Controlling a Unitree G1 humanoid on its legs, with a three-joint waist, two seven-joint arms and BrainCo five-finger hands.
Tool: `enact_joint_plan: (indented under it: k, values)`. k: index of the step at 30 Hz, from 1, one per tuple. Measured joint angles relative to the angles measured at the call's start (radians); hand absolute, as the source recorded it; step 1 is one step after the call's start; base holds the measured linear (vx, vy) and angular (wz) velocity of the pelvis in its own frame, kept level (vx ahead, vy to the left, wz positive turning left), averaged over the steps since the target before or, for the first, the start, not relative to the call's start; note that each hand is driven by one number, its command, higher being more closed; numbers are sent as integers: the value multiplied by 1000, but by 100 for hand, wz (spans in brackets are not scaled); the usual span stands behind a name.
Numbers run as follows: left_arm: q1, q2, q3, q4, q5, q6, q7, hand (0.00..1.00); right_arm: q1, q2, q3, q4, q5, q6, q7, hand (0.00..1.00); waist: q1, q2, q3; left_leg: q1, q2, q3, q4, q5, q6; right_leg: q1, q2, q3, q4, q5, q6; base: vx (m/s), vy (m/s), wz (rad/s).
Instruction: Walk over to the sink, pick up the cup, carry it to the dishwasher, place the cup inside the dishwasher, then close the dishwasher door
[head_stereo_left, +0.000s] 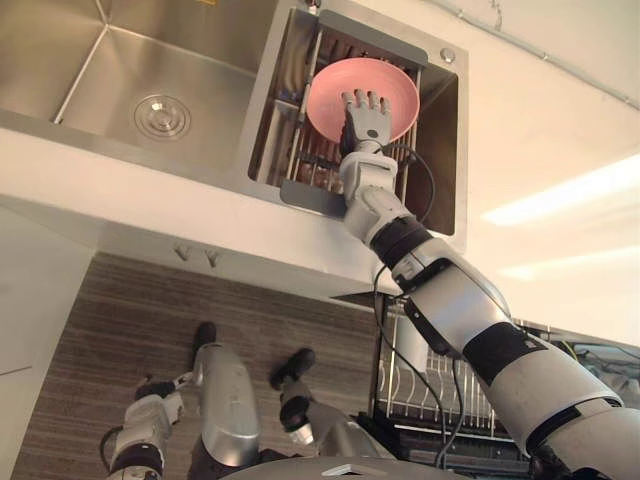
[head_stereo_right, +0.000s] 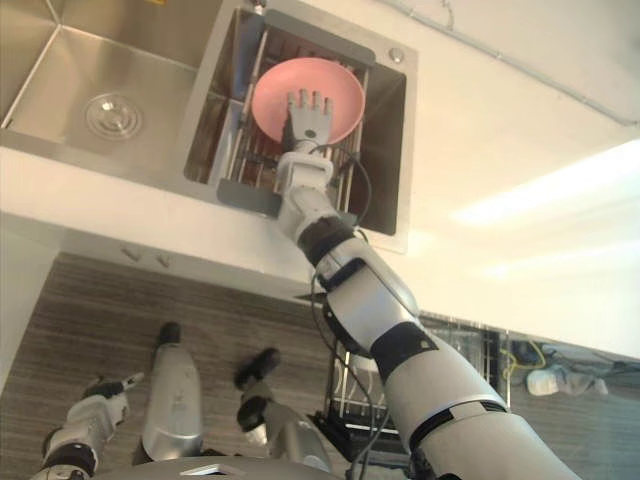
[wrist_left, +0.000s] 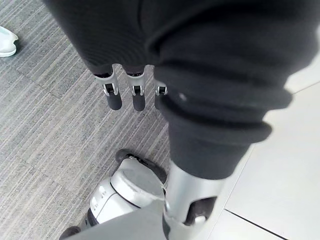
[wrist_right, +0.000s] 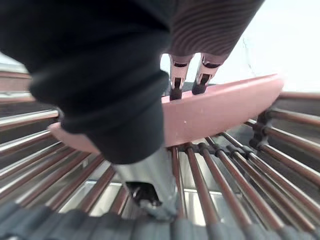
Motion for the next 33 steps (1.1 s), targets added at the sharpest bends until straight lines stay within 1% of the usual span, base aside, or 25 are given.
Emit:
enact_joint_plan:
  k: [1,2,5,7,11,13,14,16,18,21,24,26,27,29,30,31,33]
  values:
    - [-7,2,-7,1,-13,4,5,0,2,0,-17,-3,-4,15,-13,100,16,-2,0,-5,1,4,25,-16,-8,1,-4,-6,-4,66,-8,30,-30,-7]
    - [-13,0,-9,0,-15,7,15,0,10,4,-18,-25,-14,30,-32,100,20,-2,0,-3,5,3,25,-18,-10,6,3,-6,-7,65,-28,49,-47,-5]
    - [-19,-15,-11,1,-35,18,28,0,11,17,-17,-38,-44,36,-42,100,14,-3,-1,-3,8,3,26,-17,-10,4,6,-3,-7,76,-38,21,-22,-3]
    - [-26,-22,-13,2,-35,24,36,0,12,16,-17,-38,-44,36,-47,100,14,-3,-1,-3,8,3,25,-17,-10,5,6,1,-7,79,-36,0,0,0]
    - [-37,-28,-13,2,-35,30,42,0,14,16,-19,-38,-44,35,-81,100,19,-4,-1,-2,11,3,20,-10,-8,6,13,62,-8,83,-24,0,0,0]
    - [-37,-27,-12,2,-35,30,50,0,18,16,-23,-37,-44,29,-107,100,30,-5,-2,6,13,5,11,-4,-11,6,16,79,-10,83,-23,-2,-27,-3]
    - [-37,-28,-12,3,-35,30,55,0,18,15,-24,-35,-43,27,-111,100,32,-12,-8,9,12,5,3,1,-12,7,16,83,-11,84,-22,0,0,0]
    - [-37,-25,-10,10,-35,28,59,0,18,12,-23,-33,-45,10,-121,100,32,-10,-8,23,7,5,-14,19,-22,8,16,98,-10,89,-30,54,-2,6]
    - [-36,-25,-10,14,-35,26,59,0,22,8,-17,-30,-45,0,-131,100,31,-9,-9,37,0,5,-34,33,-21,15,15,135,-10,94,-36,62,14,8]
    - [-36,-15,-10,40,-35,4,59,0,45,-5,6,-28,-44,-18,-147,100,30,-10,-9,72,-13,6,-69,50,-22,37,12,173,-15,94,-36,66,17,8]
    - [-20,-8,-10,54,-34,-11,61,0,71,-13,30,-33,-44,-53,-149,100,21,-11,-10,121,-31,19,-124,79,-23,48,1,197,-15,94,-36,49,-2,-6]
    - [-6,-7,-10,60,-33,-25,61,0,73,-28,68,-45,-45,-82,-147,100,6,-12,-10,144,-42,37,-151,92,-20,49,-6,214,-15,95,-37,21,-7,-18]
    - [7,-6,-10,60,-32,-35,61,0,82,-35,75,-78,-45,-93,-145,100,-7,-11,-11,157,-46,42,-160,95,-19,54,-9,218,-15,95,-37,24,-5,-13]
    - [20,-5,-10,66,-30,-42,61,0,100,-58,95,-139,-53,-113,-144,100,-26,-11,-13,182,-52,55,-175,99,-19,65,-14,224,-16,95,-38,29,1,-12]
    - [25,-5,-11,82,-29,-49,60,0,117,-69,96,-173,-73,-131,-141,100,-35,-12,-27,191,-55,65,-181,99,-18,66,-17,231,-16,94,-38,25,13,-17]
    - [40,-6,-11,88,-19,-52,60,0,129,-71,96,-201,-82,-149,-139,100,-50,-12,-42,207,-60,72,-194,102,-17,71,-20,239,-16,93,-39,20,16,-16]
    - [64,-5,-11,91,-5,-54,60,0,149,-73,104,-234,-84,-168,-135,100,-63,-12,-68,229,-63,89,-207,103,-17,78,-22,248,-16,89,-44,25,14,-15]
